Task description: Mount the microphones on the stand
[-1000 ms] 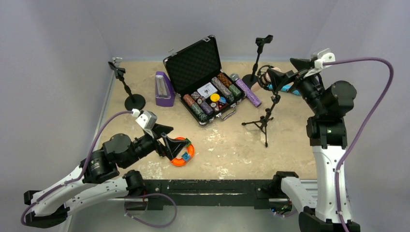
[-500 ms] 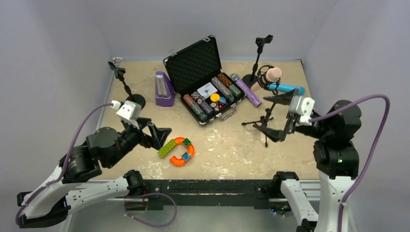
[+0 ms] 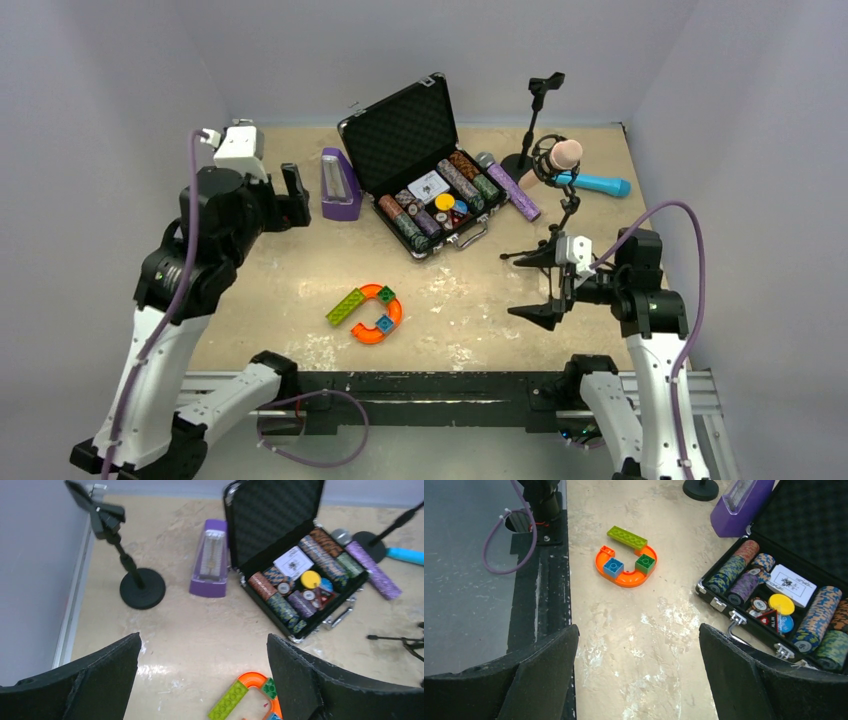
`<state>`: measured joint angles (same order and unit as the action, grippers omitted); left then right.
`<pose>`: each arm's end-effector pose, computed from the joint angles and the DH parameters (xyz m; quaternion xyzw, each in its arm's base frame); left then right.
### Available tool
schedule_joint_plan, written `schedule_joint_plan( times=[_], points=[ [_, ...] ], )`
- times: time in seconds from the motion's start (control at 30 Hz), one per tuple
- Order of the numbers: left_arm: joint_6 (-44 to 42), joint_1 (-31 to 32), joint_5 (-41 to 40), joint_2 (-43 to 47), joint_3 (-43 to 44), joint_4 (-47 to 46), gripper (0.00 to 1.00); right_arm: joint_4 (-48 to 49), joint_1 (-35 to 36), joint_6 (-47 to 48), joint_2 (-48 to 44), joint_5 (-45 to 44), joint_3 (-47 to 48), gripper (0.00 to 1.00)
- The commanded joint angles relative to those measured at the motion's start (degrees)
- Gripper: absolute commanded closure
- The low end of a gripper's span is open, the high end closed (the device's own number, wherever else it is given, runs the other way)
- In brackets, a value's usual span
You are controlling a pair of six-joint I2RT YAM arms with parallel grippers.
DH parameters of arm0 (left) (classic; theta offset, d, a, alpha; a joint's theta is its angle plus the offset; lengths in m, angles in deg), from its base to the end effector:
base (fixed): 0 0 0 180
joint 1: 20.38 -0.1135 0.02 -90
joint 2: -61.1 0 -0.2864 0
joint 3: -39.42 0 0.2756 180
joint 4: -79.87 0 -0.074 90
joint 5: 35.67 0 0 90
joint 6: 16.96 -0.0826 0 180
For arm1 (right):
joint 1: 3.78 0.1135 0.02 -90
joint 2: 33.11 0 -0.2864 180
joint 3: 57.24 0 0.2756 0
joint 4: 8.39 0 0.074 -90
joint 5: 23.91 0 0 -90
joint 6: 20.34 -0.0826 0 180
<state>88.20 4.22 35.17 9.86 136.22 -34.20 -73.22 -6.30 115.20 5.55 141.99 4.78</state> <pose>0.1715 -0.0487 0.4807 -0.0281 0.8146 -0.0629 0.5759 0.1233 0.0748 0.3394 -0.4987 0.5761 0.3801 0.5243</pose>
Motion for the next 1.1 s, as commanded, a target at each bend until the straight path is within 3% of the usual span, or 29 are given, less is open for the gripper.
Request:
schedule_joint_plan(
  times=[0.0,0.2,0.37,0.53,0.77,1.0,1.07],
  points=[
    [0.23,-10.35,6.24,-1.51,-6.78,-5.36,0.01,3.50,-0.02,1.21,0.12,3.96,-3.13,0.07],
    [2.17,-17.69,7.25,-0.86,-23.17,-21.94,0.03,11.16,-0.02,-3.65,-2.46,4.61,-8.40,0.07],
    [-1.90,-20.22,6.46,-1.15,-42.26,-52.68,0.02,11.21,-0.02,-3.16,-2.21,4.43,-9.38,0.06],
    [-2.18,-26.41,8.04,-11.16,-42.29,-63.27,0.02,9.90,-0.02,-1.80,-2.38,4.29,-9.03,0.06],
    [-8.34,-29.96,11.45,-22.13,-40.61,-79.35,0.04,8.81,-0.02,-0.82,-3.12,3.92,-8.72,0.05],
    [-6.99,-33.41,17.25,-32.48,-35.29,-83.13,0.10,8.13,-0.11,-0.08,-2.62,4.03,-8.50,0.05],
    [-8.24,-33.56,18.80,-34.12,-33.76,-82.37,0.18,8.13,-0.17,-0.01,-2.57,3.76,-8.54,0.05]
  ],
)
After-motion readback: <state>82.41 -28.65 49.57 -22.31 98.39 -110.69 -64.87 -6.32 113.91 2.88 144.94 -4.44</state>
